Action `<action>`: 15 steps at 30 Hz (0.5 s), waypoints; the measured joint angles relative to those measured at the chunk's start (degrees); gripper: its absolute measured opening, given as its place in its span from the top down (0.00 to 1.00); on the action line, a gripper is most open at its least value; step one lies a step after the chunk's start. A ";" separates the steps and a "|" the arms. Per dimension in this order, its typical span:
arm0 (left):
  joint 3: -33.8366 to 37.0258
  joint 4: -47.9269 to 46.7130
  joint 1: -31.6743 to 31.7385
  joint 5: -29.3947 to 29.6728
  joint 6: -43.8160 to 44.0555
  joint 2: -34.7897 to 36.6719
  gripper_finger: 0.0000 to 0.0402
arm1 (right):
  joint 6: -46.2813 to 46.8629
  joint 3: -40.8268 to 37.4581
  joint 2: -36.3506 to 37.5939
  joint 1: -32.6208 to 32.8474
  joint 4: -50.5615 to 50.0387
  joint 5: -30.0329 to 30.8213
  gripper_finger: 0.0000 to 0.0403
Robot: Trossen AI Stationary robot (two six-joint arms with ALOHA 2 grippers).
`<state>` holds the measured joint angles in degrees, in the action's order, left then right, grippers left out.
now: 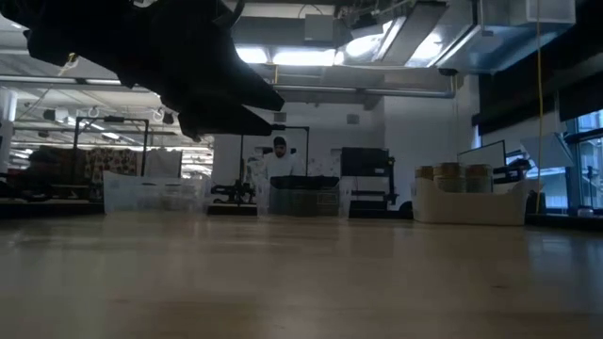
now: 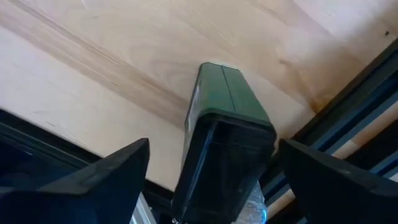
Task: Sort spices by type
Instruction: Put the black seasoning can into the middle transparent bin
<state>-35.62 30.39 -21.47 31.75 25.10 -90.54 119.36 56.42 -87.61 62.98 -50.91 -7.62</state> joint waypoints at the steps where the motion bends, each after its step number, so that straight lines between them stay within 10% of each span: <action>1: -0.02 0.02 0.00 0.00 -0.13 0.00 0.35 | 0.15 0.00 -0.04 0.00 -0.04 -0.01 0.14; 15: -0.02 0.06 1.19 0.02 -5.82 0.01 0.35 | -19.20 0.00 -0.03 -4.38 -0.03 1.27 0.69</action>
<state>-35.64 30.46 -20.28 31.77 19.28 -90.53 100.16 56.42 -87.64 58.60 -50.94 -6.35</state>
